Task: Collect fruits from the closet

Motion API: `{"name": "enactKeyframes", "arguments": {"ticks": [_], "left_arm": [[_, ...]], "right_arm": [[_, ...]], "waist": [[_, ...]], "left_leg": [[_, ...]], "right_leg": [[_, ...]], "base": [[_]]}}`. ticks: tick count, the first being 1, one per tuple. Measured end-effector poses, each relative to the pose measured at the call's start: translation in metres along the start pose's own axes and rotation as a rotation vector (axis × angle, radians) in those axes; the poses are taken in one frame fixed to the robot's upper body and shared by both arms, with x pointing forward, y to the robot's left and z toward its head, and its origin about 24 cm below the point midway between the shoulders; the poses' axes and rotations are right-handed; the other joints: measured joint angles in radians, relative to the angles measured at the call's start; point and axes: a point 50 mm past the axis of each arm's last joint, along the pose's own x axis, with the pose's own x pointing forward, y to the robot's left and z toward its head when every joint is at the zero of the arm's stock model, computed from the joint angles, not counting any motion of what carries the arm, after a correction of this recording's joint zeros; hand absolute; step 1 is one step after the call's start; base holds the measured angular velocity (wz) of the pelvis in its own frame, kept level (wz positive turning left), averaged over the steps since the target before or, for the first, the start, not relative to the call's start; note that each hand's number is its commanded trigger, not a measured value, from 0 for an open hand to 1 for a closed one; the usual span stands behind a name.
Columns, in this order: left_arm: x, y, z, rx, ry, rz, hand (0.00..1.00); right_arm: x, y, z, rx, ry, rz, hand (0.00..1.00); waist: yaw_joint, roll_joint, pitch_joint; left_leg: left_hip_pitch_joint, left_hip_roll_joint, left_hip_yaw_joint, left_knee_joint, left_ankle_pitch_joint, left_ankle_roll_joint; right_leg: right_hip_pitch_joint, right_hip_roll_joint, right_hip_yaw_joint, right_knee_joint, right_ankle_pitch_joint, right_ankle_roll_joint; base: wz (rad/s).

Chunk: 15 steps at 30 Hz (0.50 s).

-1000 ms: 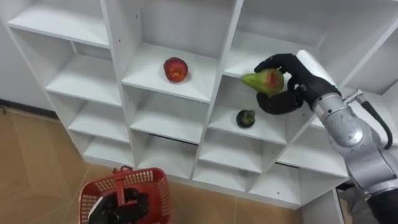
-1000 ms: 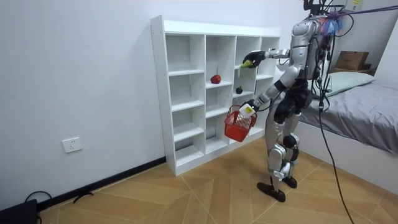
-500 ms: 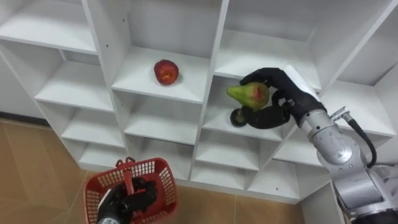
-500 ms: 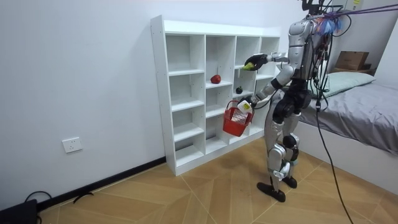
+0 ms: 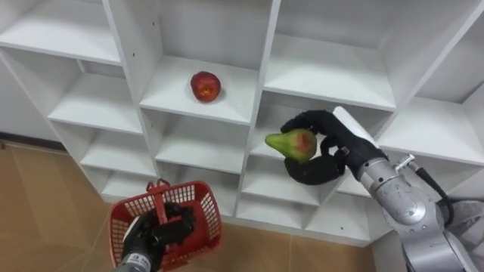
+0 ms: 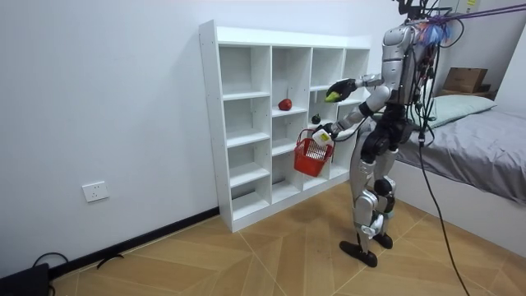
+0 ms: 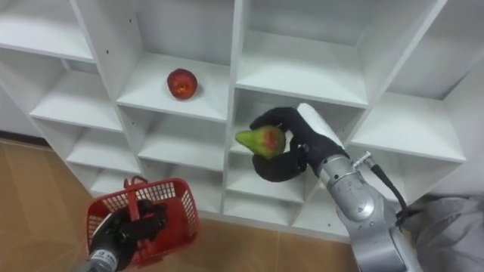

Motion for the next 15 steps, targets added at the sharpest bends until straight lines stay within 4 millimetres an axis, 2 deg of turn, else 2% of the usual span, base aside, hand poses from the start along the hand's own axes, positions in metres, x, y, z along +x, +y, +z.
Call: {"name": "enactKeyframes", "arguments": {"ticks": [5,15], "left_arm": [[0.001,-0.015,0.008,0.019,-0.041,-0.059,1.0],[0.001,-0.017,0.006,0.032,-0.03,-0.064,1.0]], "right_arm": [[0.003,0.024,0.0,-0.009,0.004,0.108,1.0],[0.002,0.053,-0.013,0.014,0.064,0.221,1.0]], "waist": [[0.0,-0.002,-0.0009],[0.014,-0.021,-0.0011]], "left_leg": [[-0.003,0.0,-0.002,0.002,0.0,0.0],[-0.001,-0.001,-0.004,0.002,0.0,0.0]], "right_leg": [[0.001,-0.001,-0.005,-0.003,0.001,0.0],[0.003,-0.002,-0.007,-0.005,0.0,0.0]], "base": [[0.0],[0.0]]}}
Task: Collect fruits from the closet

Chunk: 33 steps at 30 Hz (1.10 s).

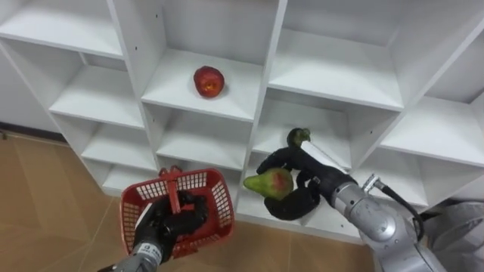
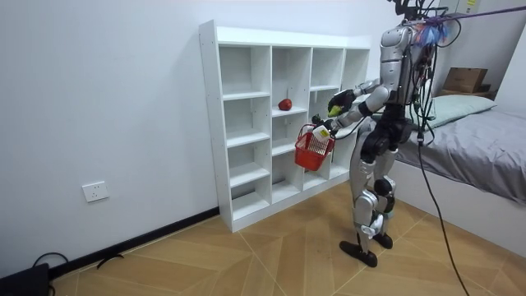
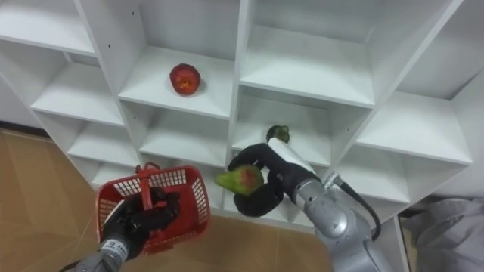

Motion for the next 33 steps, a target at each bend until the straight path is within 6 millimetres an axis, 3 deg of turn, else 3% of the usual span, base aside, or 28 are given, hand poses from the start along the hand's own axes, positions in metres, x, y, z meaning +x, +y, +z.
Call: {"name": "enactKeyframes", "arguments": {"ticks": [4,16,22,33], "left_arm": [[0.0,-0.005,-0.004,0.008,0.013,-0.008,1.0],[0.0,-0.009,-0.004,0.011,0.015,-0.041,1.0],[0.0,-0.01,-0.005,0.012,0.017,-0.053,1.0],[-0.002,-0.011,-0.017,0.072,0.072,-0.064,1.0]], "right_arm": [[0.001,0.013,-0.006,0.002,0.025,0.053,1.0],[0.006,0.022,0.004,0.04,-0.008,0.078,1.0],[0.006,0.022,0.004,0.04,-0.01,0.085,1.0],[0.013,0.02,0.01,0.029,-0.007,0.123,1.0]], "waist": [[0.016,-0.003,0.0016],[0.043,-0.002,0.0025],[0.046,0.0,0.0036],[0.071,0.0,0.0127]], "left_leg": [[-0.006,-0.001,-0.003,0.007,0.0,0.0],[-0.011,0.0,-0.004,0.007,0.0,0.0],[-0.012,0.0,-0.004,0.002,0.0,0.0],[-0.016,0.0,0.001,-0.003,0.0,0.0]], "right_leg": [[-0.001,-0.001,-0.004,0.0,0.0,0.001],[-0.002,0.001,-0.005,-0.001,0.001,0.0],[-0.005,0.002,-0.004,-0.004,0.001,0.0],[-0.017,0.001,0.0,-0.004,0.0,0.0]], "base": [[0.04],[0.0],[0.0],[-0.01]]}}
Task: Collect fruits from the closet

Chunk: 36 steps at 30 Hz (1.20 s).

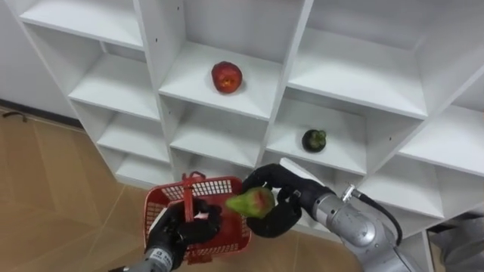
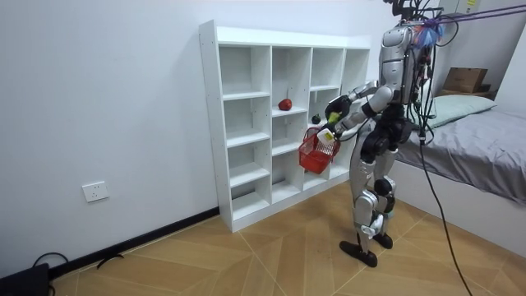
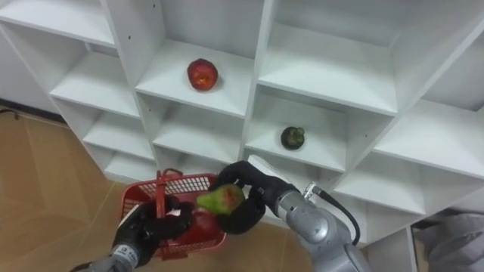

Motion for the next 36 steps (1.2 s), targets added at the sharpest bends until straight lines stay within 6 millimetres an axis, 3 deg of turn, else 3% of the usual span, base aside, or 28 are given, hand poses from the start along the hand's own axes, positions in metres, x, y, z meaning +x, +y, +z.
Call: {"name": "enactKeyframes", "arguments": {"ticks": [16,24,36], "left_arm": [[0.0,0.002,-0.008,-0.002,0.049,0.01,1.0],[0.0,0.0,-0.009,0.018,0.06,0.004,1.0],[-0.001,-0.004,-0.014,0.046,0.08,-0.016,1.0]], "right_arm": [[0.014,0.003,0.009,0.032,0.011,0.021,1.0],[0.015,0.002,0.009,-0.046,0.037,0.011,1.0],[0.024,0.004,0.003,-0.067,0.082,0.043,1.0]], "waist": [[0.014,-0.002,0.0008],[0.023,-0.006,-0.0002],[0.023,-0.024,0.001]], "left_leg": [[-0.01,0.0,-0.004,0.004,0.0,0.0],[-0.021,-0.003,-0.025,0.02,0.0,0.0],[-0.026,-0.005,-0.035,0.03,0.0,0.0]], "right_leg": [[-0.008,-0.001,-0.006,0.002,0.0,-0.001],[-0.008,-0.005,-0.026,0.005,0.0,-0.001],[-0.002,-0.008,-0.038,0.007,0.0,0.0]], "base": [[0.0],[0.07],[0.01]]}}
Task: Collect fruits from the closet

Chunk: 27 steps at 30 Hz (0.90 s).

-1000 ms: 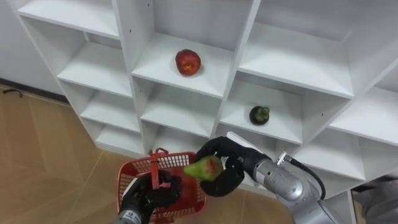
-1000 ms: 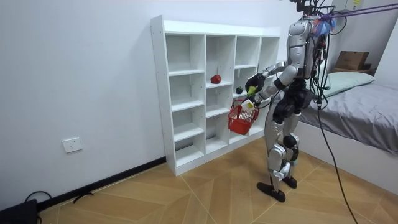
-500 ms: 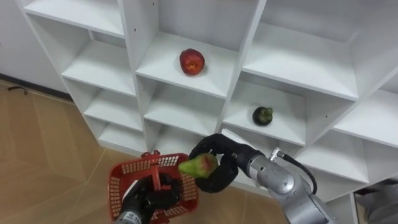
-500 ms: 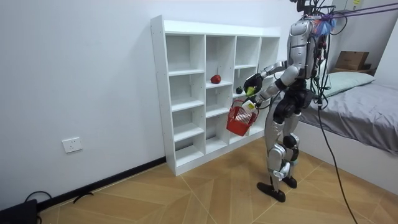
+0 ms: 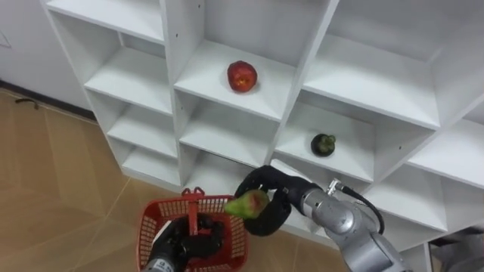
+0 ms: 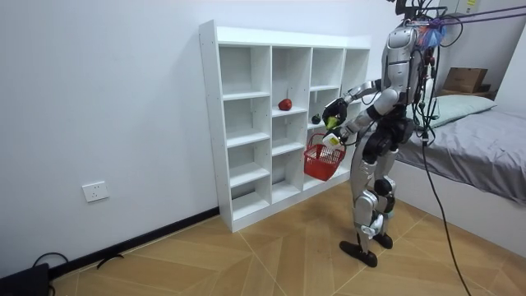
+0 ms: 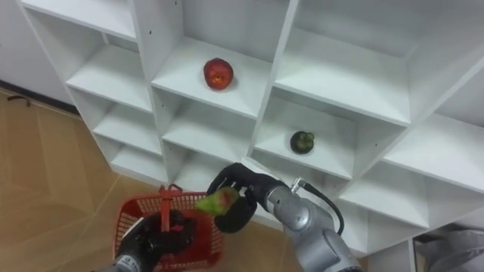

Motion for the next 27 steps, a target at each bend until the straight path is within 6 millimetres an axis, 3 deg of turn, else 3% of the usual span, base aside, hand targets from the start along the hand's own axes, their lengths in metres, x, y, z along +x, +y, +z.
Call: {"name": "enactKeyframes", "arguments": {"ticks": [10,25,26,27], "left_arm": [[0.0,-0.006,-0.006,0.015,0.025,-0.029,1.0],[0.001,-0.008,-0.009,0.01,0.04,-0.041,1.0],[0.001,-0.009,-0.01,0.007,0.041,-0.044,1.0],[0.002,-0.01,-0.01,0.005,0.041,-0.049,1.0]], "right_arm": [[0.01,0.008,0.007,-0.072,0.017,0.038,1.0],[0.017,0.008,0.027,-0.086,-0.035,0.058,1.0],[0.017,0.008,0.027,-0.081,-0.03,0.065,0.84],[0.017,0.009,0.026,-0.08,-0.027,0.07,0.22]], "waist": [[0.0,0.012,0.0087],[0.011,0.012,0.0088],[0.019,0.012,0.009],[0.029,0.013,0.0096]], "left_leg": [[-0.024,-0.002,-0.018,0.006,0.0,0.0],[-0.042,-0.002,-0.018,0.007,0.0,0.0],[-0.042,-0.002,-0.018,0.007,0.0,0.0],[-0.043,-0.001,-0.018,0.007,0.0,0.0]], "right_leg": [[-0.011,0.001,-0.008,-0.003,-0.001,0.0],[-0.029,0.001,-0.012,0.0,0.0,-0.001],[-0.03,0.001,-0.011,0.001,0.0,-0.001],[-0.03,0.001,-0.011,0.002,0.001,-0.001]], "base": [[0.04],[0.01],[0.0],[0.0]]}}
